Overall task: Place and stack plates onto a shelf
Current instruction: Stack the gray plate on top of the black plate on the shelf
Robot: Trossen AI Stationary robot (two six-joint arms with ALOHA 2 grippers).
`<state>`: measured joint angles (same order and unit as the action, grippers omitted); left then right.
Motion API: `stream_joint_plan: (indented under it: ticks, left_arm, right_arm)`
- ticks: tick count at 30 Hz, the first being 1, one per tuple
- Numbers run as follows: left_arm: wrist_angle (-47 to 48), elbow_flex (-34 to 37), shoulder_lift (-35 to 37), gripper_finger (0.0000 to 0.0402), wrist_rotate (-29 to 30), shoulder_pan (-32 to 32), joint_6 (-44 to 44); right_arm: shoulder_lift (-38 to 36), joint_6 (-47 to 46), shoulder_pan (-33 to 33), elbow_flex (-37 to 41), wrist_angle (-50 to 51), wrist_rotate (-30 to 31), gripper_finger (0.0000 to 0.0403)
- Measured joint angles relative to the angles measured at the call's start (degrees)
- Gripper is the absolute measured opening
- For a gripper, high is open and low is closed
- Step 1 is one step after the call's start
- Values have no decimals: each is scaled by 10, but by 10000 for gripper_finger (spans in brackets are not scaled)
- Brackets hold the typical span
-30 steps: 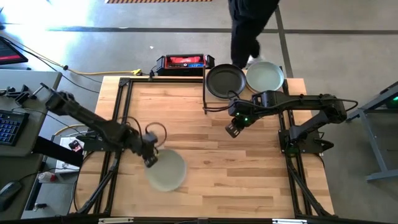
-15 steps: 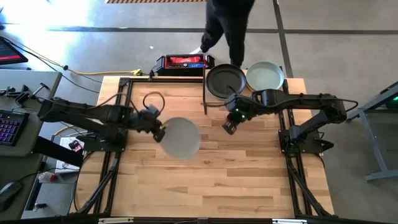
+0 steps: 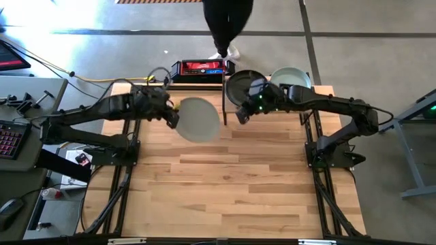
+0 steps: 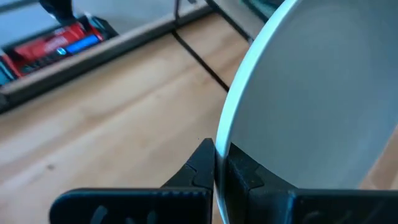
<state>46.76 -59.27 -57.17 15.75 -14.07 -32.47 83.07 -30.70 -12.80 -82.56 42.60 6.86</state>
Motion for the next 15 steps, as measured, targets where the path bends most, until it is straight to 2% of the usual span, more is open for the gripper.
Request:
stream_joint_plan:
  ticks: [6,10,15]
  left_arm:
    - [4,-28,0,1,-19,-74,62]
    - [5,-45,-4,1,-56,-119,98]
    - [21,-74,-18,1,-64,-170,143]
  right_arm:
    - [0,17,-56,0,-64,-44,50]
    - [0,27,-90,0,-103,-50,75]
    - [0,27,-124,0,-193,-51,107]
